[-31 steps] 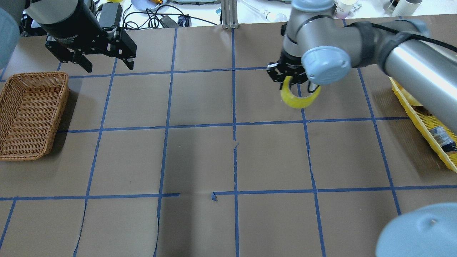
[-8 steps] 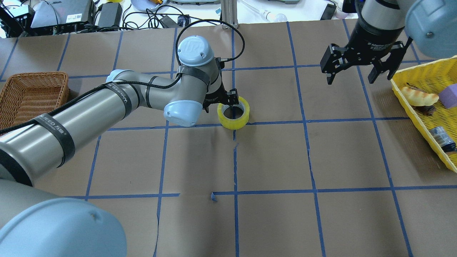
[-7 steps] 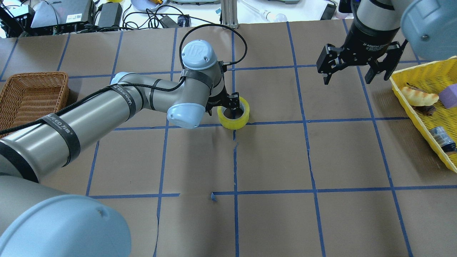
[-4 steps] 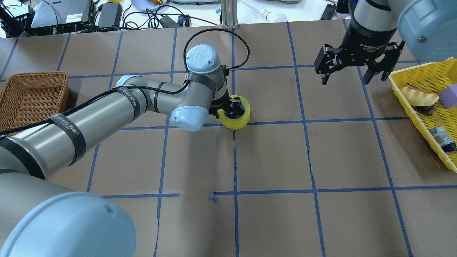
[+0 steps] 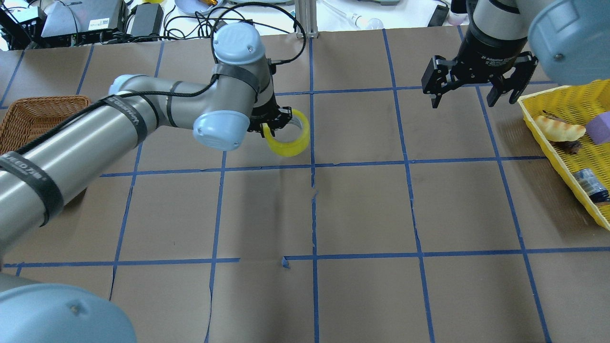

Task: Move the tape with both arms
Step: 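Carry the tape roll with the left gripper over the wicker basket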

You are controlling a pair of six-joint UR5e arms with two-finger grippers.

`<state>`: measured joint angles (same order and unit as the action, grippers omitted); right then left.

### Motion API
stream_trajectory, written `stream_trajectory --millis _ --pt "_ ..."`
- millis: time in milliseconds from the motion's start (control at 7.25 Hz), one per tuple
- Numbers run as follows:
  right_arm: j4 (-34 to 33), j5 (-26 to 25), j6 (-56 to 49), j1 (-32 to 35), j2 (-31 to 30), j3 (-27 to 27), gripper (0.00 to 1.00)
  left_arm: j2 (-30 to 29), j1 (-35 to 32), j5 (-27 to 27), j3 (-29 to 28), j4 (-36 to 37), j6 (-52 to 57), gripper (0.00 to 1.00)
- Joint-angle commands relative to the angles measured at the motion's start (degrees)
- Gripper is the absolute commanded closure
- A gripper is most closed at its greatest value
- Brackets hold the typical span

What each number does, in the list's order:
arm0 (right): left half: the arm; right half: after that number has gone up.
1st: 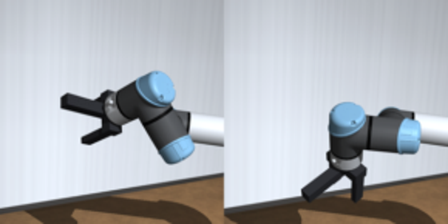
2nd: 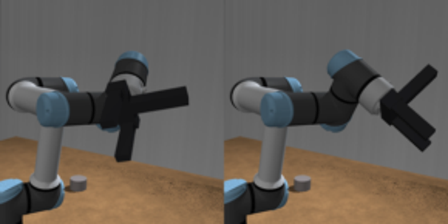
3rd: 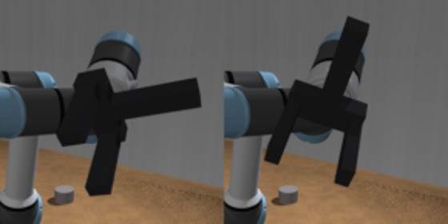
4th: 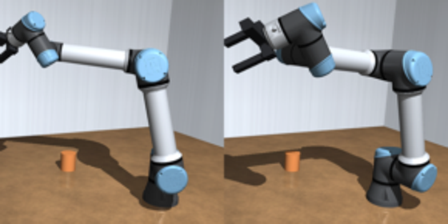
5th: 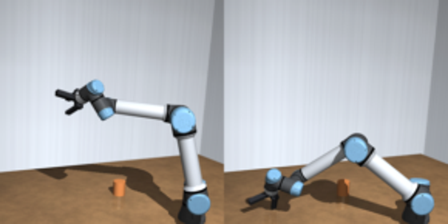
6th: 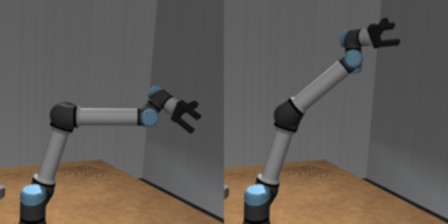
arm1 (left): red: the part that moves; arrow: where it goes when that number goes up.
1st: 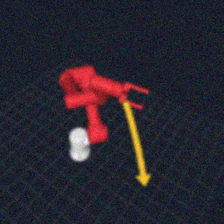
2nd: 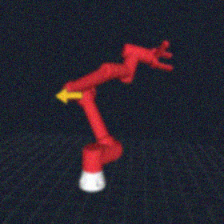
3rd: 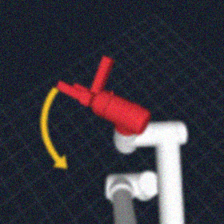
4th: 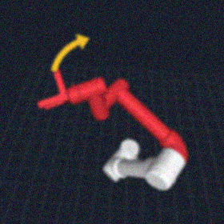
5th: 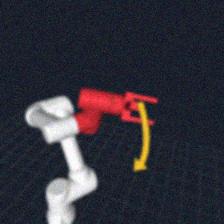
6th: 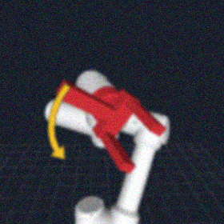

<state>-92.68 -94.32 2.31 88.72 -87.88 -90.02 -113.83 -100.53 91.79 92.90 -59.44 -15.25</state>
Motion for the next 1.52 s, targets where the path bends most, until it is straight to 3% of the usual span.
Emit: stream_trajectory --millis 0,414,828,1103,1379 --pt "-0.57 -1.57 -0.29 -0.04 0.08 -0.06 0.0 4.3 11.35 0.49 -2.54 -8.66 16.66 0.95" --pt "-0.05 -1.65 -0.46 -0.04 0.08 -0.15 0.0 3.53 27.62 0.41 -8.24 -15.15 37.57 0.94" --pt "-0.57 -1.48 -0.55 -0.04 0.08 -0.07 0.0 1.6 43.98 0.14 -10.89 -14.3 64.39 0.94" --pt "-0.4 -1.56 -0.46 -0.04 -0.01 -0.15 0.0 -5.31 48.13 0.32 -17.98 -7.02 74.81 0.92" --pt "-0.13 -1.57 -0.55 -0.04 -0.01 -0.15 0.0 -11.05 48.32 -1.6 -18.1 -2.2 75.01 0.92"
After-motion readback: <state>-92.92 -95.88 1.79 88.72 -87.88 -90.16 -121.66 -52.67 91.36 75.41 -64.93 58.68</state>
